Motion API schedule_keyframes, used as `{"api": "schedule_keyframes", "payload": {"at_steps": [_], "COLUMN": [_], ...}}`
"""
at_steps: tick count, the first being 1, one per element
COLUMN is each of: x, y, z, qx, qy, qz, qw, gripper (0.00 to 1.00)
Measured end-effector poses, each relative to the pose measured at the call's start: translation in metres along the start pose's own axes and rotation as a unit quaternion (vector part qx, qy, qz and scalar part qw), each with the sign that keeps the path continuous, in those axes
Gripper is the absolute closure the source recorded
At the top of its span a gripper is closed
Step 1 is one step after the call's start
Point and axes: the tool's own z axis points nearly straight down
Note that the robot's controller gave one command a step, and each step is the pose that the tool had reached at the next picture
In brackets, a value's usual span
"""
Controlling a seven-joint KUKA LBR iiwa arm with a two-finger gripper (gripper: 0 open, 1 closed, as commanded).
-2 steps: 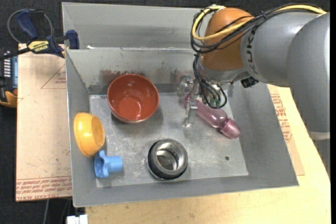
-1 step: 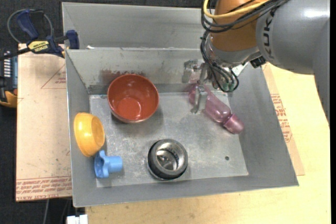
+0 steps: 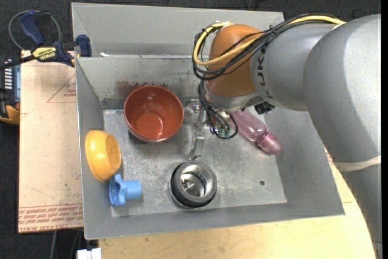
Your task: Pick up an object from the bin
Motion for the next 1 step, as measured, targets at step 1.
{"api": "schedule_keyframes", "payload": {"at_steps": [1], "x": [0.0189], "y": [-0.0218], "z": [-0.0292], "qx": [0.005], "qy": [-0.0130], "qz": [-0.100], "qw": [0.9949], "gripper": [0.00]}}
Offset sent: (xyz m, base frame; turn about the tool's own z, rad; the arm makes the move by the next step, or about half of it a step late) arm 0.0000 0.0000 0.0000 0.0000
